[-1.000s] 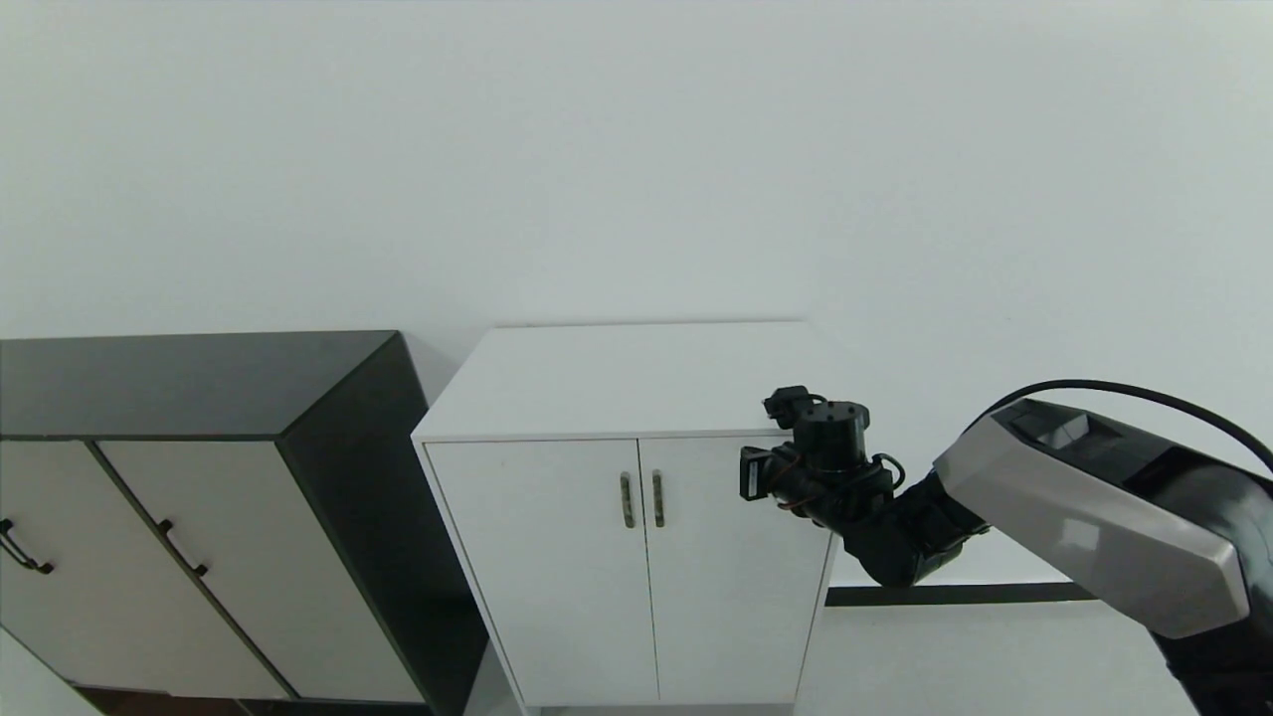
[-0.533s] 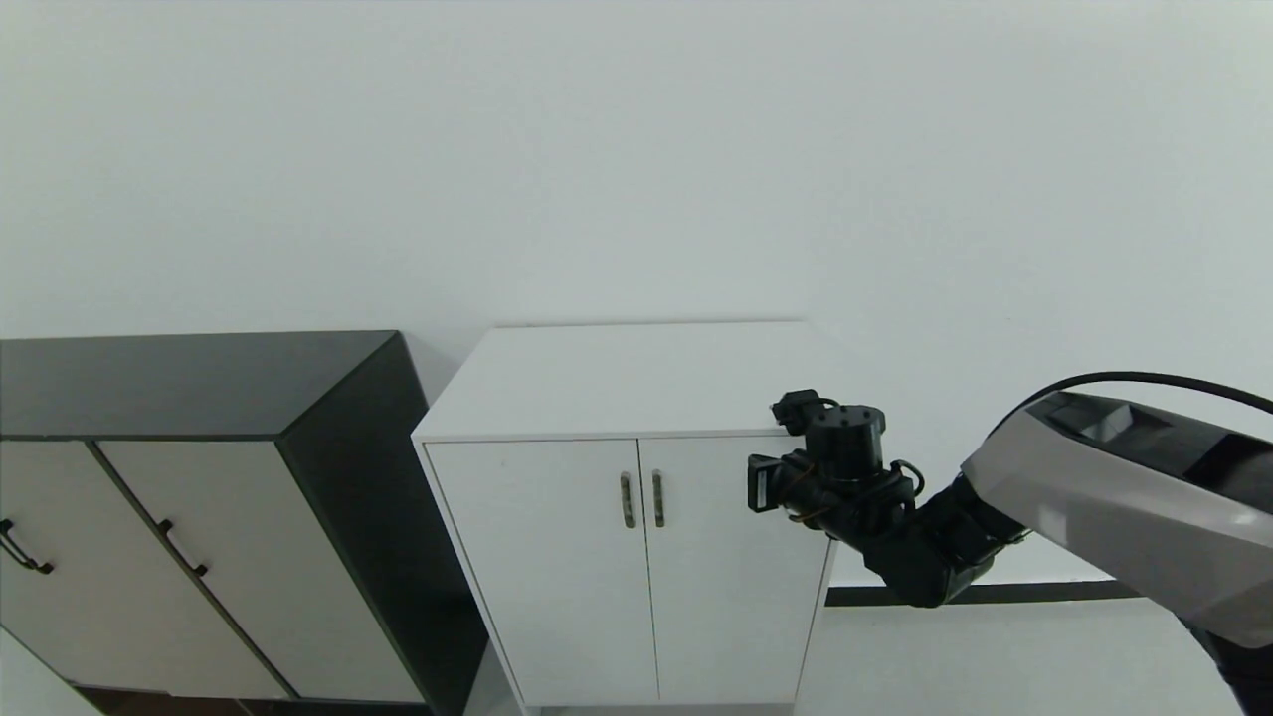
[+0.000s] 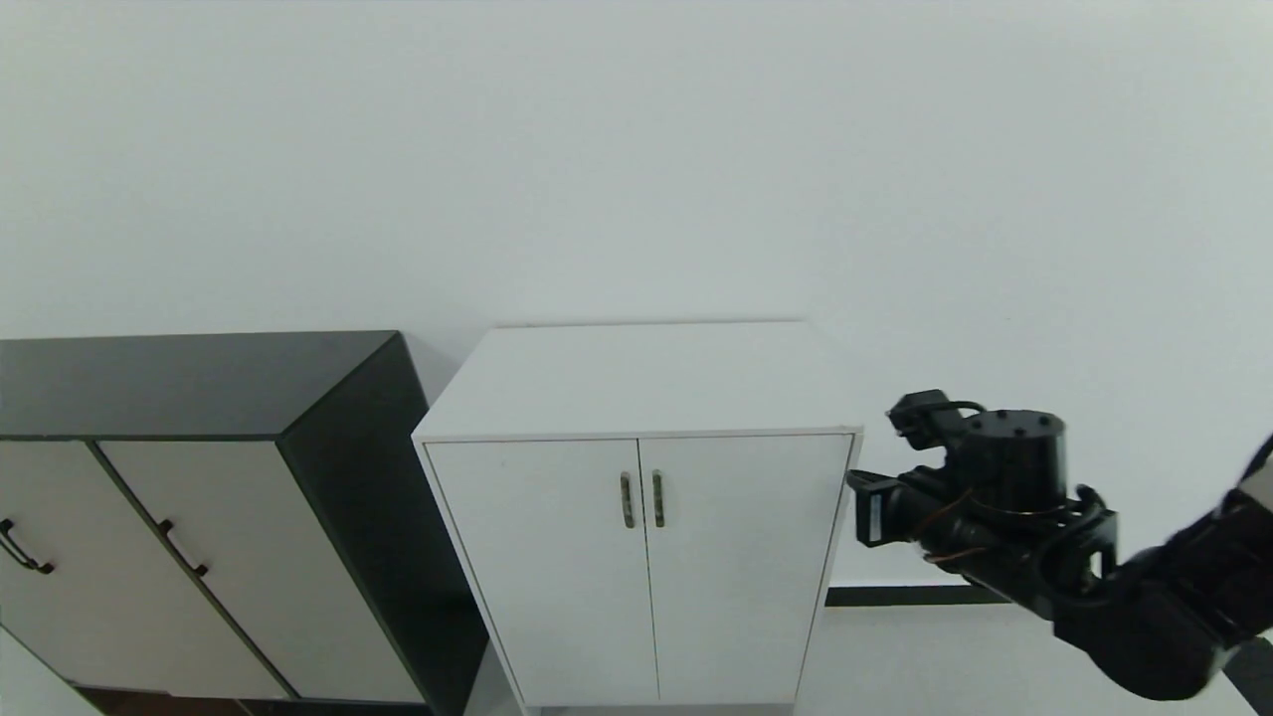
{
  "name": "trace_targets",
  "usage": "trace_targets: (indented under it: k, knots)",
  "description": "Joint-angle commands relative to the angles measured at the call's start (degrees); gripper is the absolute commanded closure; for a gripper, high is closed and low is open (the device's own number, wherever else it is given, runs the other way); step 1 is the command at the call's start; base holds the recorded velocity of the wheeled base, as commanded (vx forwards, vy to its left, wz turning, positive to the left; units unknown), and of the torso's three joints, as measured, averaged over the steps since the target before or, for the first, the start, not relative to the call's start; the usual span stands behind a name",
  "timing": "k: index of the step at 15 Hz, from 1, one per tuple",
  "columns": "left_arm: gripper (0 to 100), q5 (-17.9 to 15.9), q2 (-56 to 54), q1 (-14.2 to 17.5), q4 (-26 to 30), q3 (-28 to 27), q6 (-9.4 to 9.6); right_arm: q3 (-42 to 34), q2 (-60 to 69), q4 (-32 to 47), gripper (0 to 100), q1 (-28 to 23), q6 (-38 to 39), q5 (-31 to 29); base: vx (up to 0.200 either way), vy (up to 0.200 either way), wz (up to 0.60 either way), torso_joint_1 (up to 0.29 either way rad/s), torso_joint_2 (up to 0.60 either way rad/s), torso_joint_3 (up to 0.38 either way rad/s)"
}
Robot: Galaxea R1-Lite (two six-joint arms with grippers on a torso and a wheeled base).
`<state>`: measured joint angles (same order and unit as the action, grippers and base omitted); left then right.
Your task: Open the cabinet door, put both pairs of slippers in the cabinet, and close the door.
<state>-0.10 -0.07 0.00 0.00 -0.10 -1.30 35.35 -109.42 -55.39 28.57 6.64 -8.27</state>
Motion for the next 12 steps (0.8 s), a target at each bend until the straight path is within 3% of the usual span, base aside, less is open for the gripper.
trace_targets:
  k: [1,3,6,9,12]
  knots:
    - [100,0.0,0.1,0.0,0.0,0.0,-0.01,-10.9,15.1,0.2,100,-5.6,-2.7,-5.0,0.000,0.000,0.00,0.000,0.00,0.000]
    - [100,0.1,0.1,0.0,0.0,0.0,-0.28,-18.2,23.1,0.2,100,-8.5,-3.7,-8.1,0.000,0.000,0.00,0.000,0.00,0.000]
    - [100,0.1,0.1,0.0,0.0,0.0,-0.28,-25.5,34.3,2.1,100,-14.1,-5.6,-8.2,0.000,0.000,0.00,0.000,0.00,0.000]
    - [100,0.1,0.1,0.0,0.0,0.0,-0.28,-27.1,47.7,13.6,100,-22.1,-6.6,-7.6,0.000,0.000,0.00,0.000,0.00,0.000]
    - [100,0.1,0.1,0.0,0.0,-0.1,-0.28,-27.1,60.4,24.5,100,-23.4,-6.6,-7.2,0.000,0.000,0.00,0.000,0.00,0.000]
